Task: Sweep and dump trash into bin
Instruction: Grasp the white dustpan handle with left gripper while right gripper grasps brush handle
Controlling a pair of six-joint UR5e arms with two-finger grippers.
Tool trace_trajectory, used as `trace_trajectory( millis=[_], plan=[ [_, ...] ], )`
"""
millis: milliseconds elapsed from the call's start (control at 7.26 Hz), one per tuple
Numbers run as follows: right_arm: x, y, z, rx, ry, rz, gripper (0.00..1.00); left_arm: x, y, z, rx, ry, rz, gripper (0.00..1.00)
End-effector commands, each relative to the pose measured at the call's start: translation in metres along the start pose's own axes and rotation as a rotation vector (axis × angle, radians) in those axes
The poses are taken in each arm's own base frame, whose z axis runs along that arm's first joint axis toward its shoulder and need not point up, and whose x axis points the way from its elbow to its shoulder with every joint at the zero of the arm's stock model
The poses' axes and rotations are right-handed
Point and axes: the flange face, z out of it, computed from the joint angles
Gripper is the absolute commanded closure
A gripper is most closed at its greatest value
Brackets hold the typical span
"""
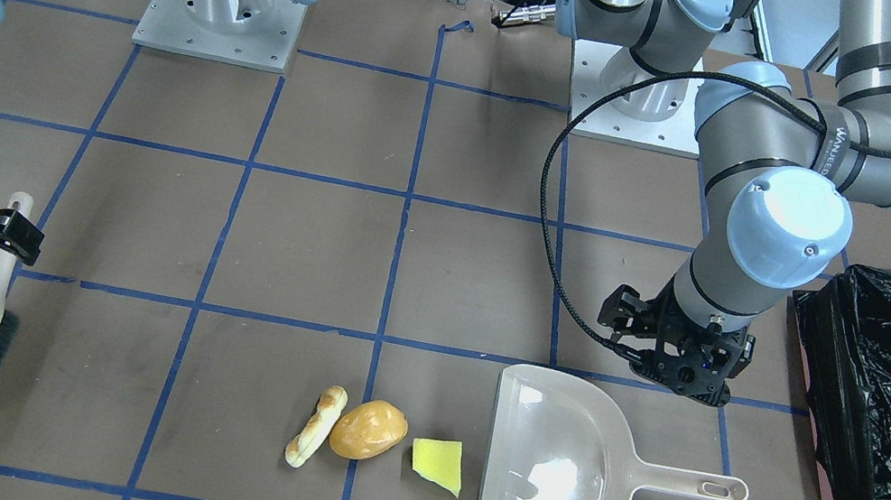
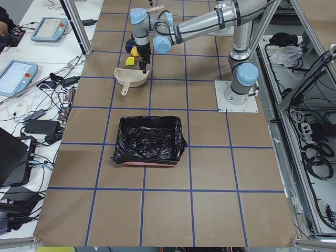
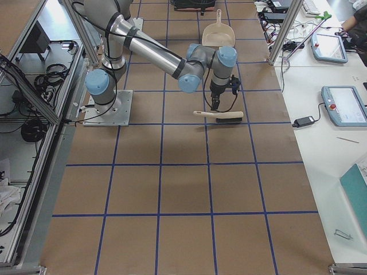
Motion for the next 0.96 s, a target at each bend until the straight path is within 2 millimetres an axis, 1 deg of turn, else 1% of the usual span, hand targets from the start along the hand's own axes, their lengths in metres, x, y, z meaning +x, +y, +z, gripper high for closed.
trace_trajectory(
  millis=[0,138,275,413,551,689,826],
  plan=[
    [0.011,0.002,0.019,-0.035,0.016,0.007,0.09,-0.014,-0.004,0.006,0.007,-0.008,0.347,0.00],
    [0.015,0.000,0.035,-0.066,0.007,0.010,0.11,-0.045,-0.003,0.007,0.018,0.000,0.326,0.00],
    [0.015,0.002,0.039,-0.075,-0.007,0.015,0.16,-0.074,-0.008,0.006,0.049,0.029,0.383,0.00],
    [0.016,0.004,0.045,-0.101,-0.007,0.016,0.33,-0.083,-0.016,0.009,0.059,0.015,0.565,0.00],
    [0.015,0.010,0.044,-0.134,-0.012,0.015,0.61,-0.089,-0.026,0.016,0.087,-0.020,0.712,0.00],
    [0.015,0.009,0.041,-0.129,-0.011,0.014,0.74,-0.090,-0.036,0.034,0.136,-0.032,0.830,0.00],
    [0.015,0.009,0.042,-0.130,-0.017,0.015,0.76,-0.090,-0.047,0.049,0.187,0.004,0.935,0.00]
  ],
)
